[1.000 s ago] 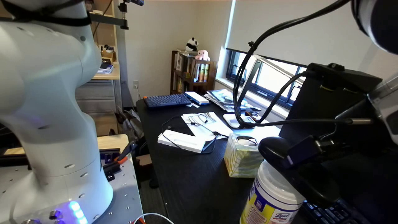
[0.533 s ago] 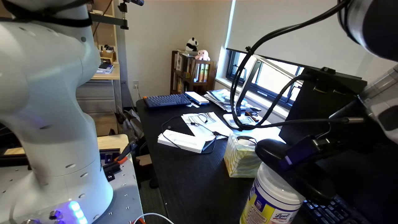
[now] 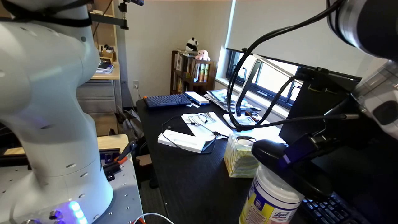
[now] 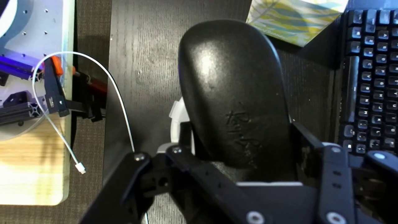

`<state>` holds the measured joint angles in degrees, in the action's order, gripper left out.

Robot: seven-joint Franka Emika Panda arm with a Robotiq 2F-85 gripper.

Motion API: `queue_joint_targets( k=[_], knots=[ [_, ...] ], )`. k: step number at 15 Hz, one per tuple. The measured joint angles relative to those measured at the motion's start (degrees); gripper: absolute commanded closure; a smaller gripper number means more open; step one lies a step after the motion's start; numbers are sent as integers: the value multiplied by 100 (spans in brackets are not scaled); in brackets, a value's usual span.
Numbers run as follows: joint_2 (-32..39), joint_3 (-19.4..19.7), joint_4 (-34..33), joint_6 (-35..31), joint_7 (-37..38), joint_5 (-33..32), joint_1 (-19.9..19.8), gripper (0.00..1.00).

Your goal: Put the eyeglasses case on top of the bottle

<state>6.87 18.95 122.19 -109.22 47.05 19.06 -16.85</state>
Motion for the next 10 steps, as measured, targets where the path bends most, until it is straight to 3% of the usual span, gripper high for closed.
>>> queue_joint_targets(
  k=[1, 10],
  knots=[
    [-1, -4, 0, 0, -1, -4, 0, 0],
    [-59, -8, 1, -210, -8, -6, -1, 0]
  ],
)
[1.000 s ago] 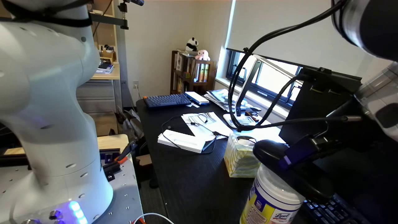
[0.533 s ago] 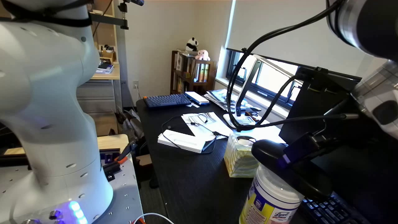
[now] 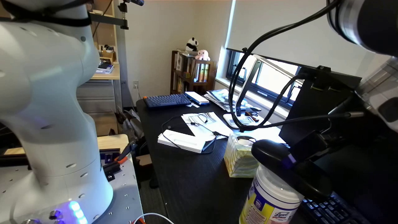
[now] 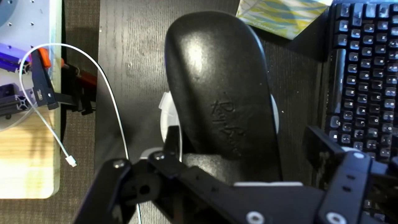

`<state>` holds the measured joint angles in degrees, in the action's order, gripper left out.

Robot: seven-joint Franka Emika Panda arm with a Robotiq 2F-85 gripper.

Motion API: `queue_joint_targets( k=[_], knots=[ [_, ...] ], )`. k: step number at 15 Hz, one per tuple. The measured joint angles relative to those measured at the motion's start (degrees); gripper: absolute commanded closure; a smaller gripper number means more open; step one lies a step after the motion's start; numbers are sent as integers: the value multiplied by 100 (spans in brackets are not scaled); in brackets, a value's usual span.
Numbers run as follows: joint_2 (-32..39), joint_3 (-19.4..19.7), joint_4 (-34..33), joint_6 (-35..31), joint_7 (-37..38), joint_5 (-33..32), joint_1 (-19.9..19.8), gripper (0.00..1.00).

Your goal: Put the eyeglasses case on top of the bottle

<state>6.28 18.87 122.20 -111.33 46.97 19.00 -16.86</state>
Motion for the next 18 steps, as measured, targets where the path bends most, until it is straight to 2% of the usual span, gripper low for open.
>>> queue_joint_targets(
  k=[4, 9, 14, 18],
  knots=[
    [-281, -7, 21, -248, -11, -80, 2, 0],
    [-1068, -205, 139, -39, -434, -407, 125, 0],
    [-1472, -787, 344, 669, -727, -399, 598, 0],
    [-1646, -1440, 516, 760, -735, -602, 1095, 0]
  ],
)
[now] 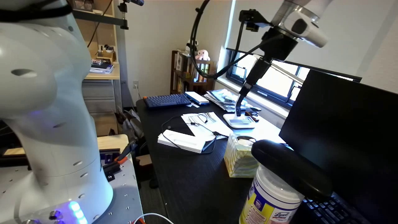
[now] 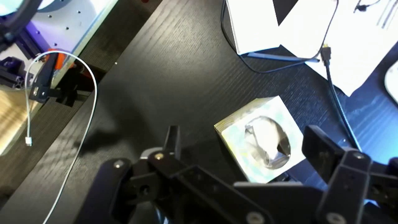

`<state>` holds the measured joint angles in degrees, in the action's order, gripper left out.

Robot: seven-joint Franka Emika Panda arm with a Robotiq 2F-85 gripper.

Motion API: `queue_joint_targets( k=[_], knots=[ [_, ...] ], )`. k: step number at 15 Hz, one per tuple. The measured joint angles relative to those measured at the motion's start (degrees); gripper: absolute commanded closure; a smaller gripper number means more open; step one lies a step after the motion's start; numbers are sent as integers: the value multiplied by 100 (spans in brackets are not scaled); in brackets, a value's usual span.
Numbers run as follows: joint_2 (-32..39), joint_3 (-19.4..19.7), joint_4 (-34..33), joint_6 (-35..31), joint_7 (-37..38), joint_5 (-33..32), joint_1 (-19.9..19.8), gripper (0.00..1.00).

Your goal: Put the eyeglasses case on top of the bottle

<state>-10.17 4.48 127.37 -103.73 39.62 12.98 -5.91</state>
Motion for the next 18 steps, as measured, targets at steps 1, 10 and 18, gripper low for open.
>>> queue_joint_targets(
  k=[1, 10, 18],
  knots=[
    [-75, -157, 53, -28, 14, -175, 94, 0],
    [-1291, -974, 953, -685, -230, -1669, 438, 0],
    [-2362, -581, 2200, -2500, -1752, -1062, 525, 0]
  ],
)
